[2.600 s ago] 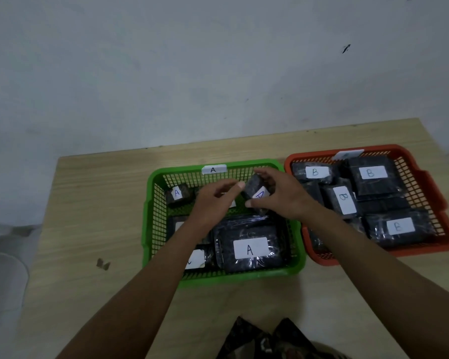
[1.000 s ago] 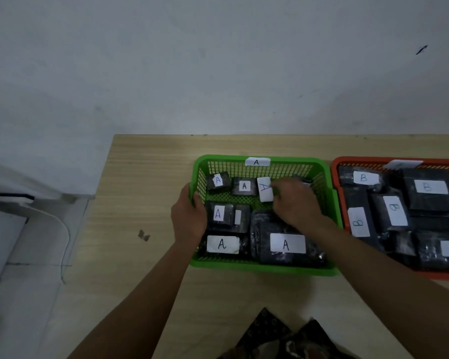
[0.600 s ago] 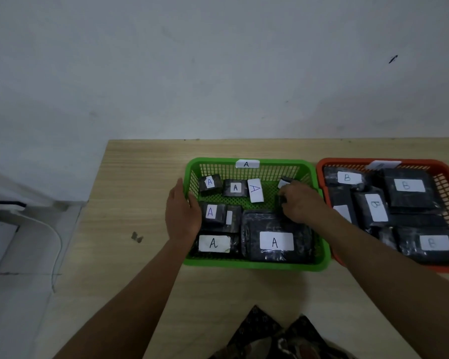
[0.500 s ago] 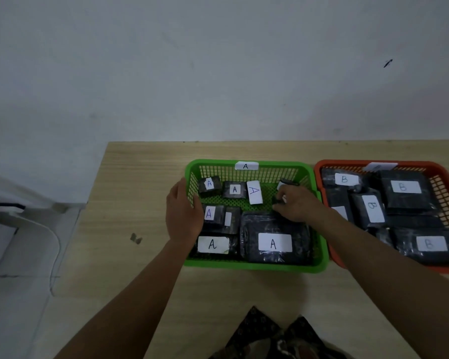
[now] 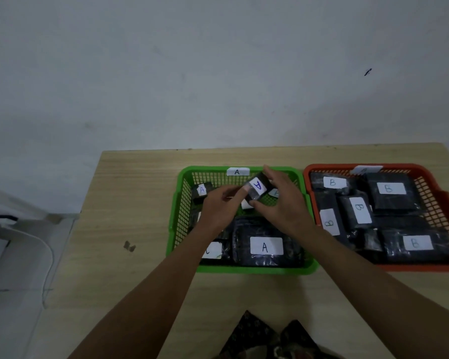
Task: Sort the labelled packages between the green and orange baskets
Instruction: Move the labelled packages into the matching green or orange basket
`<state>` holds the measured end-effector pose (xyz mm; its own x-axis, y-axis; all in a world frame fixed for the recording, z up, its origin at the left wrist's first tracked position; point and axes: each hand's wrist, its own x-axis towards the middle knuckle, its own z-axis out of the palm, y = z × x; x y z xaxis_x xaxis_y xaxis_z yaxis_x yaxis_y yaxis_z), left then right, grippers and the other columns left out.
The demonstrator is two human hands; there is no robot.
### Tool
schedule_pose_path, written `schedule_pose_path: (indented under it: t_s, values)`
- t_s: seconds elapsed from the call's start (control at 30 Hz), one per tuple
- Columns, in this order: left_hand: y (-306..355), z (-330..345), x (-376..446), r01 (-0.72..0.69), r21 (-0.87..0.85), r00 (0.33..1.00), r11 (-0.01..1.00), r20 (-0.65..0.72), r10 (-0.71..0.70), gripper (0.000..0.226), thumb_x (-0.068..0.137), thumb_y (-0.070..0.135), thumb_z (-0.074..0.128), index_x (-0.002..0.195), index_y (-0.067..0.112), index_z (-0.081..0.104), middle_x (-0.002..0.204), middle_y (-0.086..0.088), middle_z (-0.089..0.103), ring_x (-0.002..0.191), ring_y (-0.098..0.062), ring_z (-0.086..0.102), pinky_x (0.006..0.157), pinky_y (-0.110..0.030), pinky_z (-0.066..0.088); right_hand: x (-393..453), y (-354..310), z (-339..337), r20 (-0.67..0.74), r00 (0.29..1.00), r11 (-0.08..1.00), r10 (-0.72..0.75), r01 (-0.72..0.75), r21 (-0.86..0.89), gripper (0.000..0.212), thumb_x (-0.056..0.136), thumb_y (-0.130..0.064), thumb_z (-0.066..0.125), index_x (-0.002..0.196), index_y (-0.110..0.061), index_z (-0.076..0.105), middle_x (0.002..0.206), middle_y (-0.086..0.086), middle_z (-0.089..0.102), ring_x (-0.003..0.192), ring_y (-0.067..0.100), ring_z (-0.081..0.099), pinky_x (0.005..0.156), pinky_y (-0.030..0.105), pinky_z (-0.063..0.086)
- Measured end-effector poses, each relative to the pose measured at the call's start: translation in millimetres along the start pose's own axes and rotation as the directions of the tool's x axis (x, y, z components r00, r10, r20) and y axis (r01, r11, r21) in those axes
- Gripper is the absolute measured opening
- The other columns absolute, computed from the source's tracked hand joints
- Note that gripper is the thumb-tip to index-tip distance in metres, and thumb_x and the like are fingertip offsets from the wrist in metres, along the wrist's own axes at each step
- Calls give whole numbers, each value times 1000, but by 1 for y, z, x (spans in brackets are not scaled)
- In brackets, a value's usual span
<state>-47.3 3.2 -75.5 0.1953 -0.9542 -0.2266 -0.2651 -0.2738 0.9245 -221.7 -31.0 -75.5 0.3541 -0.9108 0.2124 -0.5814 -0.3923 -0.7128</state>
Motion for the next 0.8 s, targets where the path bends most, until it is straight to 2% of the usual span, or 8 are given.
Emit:
schedule_pose_path:
  t_s: [0.1, 0.23, 0.3, 0.37, 0.47, 0.57, 0.67, 0.8]
  values:
    - [4, 6, 3, 132, -218, 991, 967, 66, -120, 38, 83, 44, 73, 110, 17, 69, 106, -3, 74, 94, -17, 72, 86, -39, 60, -4, 2, -7, -26, 1000, 1000, -16, 17, 16, 84, 77, -29, 82, 146, -10, 39, 133, 7, 54, 121, 16, 50, 100, 26, 45]
    - [8, 17, 8, 278, -349, 956, 895, 189, -223, 38, 85, 26, 75, 119, 14, 64, 110, -10, 72, 92, -20, 74, 82, -31, 60, -13, 11, -16, -54, 998, 999, -34, 33, -7, 73, 78, -24, 80, 141, -6, 46, 138, 9, 53, 127, 7, 42, 105, 7, 30]
    - [11, 25, 11, 349, -497, 935, 795, 247, -256, 32, 88, 18, 71, 119, 14, 63, 114, -11, 71, 100, -23, 72, 90, -34, 58, -15, 12, -18, -127, 986, 992, 106, -96, 85, 64, 83, -31, 75, 139, -13, 49, 136, 2, 54, 124, 8, 47, 102, 10, 35]
    - [15, 34, 14, 397, -588, 915, 704, 312, -255, 28, 89, 14, 68, 117, 13, 63, 114, -11, 72, 102, -23, 71, 92, -35, 57, -12, 10, -21, -143, 907, 882, 396, -332, 335, 54, 86, -41, 70, 134, -23, 53, 125, -6, 61, 112, 5, 58, 95, 23, 49]
    - [14, 41, 17, 428, -507, 891, 748, 374, -256, 29, 87, 20, 72, 114, 16, 65, 113, -5, 73, 107, -21, 69, 90, -35, 57, -2, 14, -27, -42, 819, 726, 573, -483, 490, 40, 89, -35, 68, 127, -26, 59, 119, -2, 65, 109, 13, 61, 94, 40, 54]
    - [12, 41, 22, 369, -391, 914, 843, 315, -254, 37, 82, 40, 75, 113, 21, 68, 123, -3, 67, 115, -19, 63, 90, -32, 57, 6, 23, -40, 102, 875, 808, 472, -477, 346, 38, 94, -28, 62, 132, -24, 58, 130, 0, 61, 116, 13, 56, 99, 31, 49]
    - [14, 40, 33, 299, -326, 936, 897, 283, -209, 49, 81, 43, 75, 125, 28, 62, 126, -4, 63, 114, -20, 62, 92, -34, 55, 14, 30, -47, 283, 905, 918, 319, -369, 146, 41, 98, -25, 57, 139, -22, 54, 137, -2, 55, 121, 10, 52, 94, 14, 40]
    - [17, 47, 43, 325, -289, 923, 900, 306, -235, 37, 86, 31, 73, 121, 22, 66, 121, -10, 68, 107, -21, 68, 85, -30, 58, 17, 36, -42, 268, 932, 966, 245, -258, 14, 61, 88, -36, 69, 142, -20, 46, 130, -1, 47, 119, 12, 48, 97, 21, 37]
